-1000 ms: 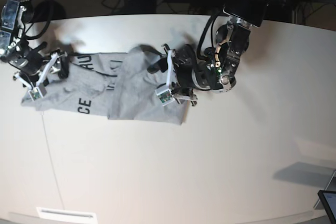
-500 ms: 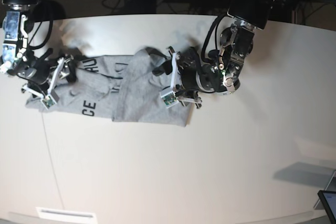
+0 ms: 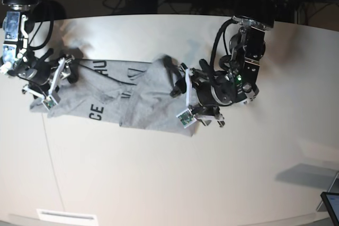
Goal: Fold the T-shirt properly
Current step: 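Open both grippers and lift them off the grey shirt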
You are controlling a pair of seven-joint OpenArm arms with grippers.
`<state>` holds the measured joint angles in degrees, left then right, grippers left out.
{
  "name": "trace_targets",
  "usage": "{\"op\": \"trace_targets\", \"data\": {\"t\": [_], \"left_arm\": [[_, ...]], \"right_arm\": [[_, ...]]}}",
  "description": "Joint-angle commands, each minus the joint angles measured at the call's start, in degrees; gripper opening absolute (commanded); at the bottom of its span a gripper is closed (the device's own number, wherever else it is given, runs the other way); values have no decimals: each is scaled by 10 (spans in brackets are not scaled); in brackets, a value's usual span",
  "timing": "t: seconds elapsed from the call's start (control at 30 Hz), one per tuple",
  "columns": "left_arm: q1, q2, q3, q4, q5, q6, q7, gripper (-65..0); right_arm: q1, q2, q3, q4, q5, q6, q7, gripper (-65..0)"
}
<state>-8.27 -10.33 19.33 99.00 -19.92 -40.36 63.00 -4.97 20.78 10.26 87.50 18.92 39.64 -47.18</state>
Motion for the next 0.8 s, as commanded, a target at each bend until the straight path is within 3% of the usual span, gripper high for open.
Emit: {"op": "trace_targets", "data": {"t": [0.0,0.2,0.33,0.4,0.53,0.77], "left_arm": [[-11,3,-7,20,-7,4,7,-294],[0,7,-54,49,-7,4,22,-294],[9,6,-130,50,-7,4,23,-299],[17,7,-165,50,-7,4,23,-364],[21,7,-203,48,-8,4,24,-633],[22,-3,-210,2,-3,4,24,-650]], "right_arm": [[2,8,11,5,-11,4,-10,-250],[1,8,47,30,-11,4,-14,-250],[0,9,72,68,-11,4,-44,-250],[0,9,78,86,-11,4,-53,-250],[-2,7,79,112,-11,4,-65,-250],[-3,6,81,128,-10,4,-68,-250]]}}
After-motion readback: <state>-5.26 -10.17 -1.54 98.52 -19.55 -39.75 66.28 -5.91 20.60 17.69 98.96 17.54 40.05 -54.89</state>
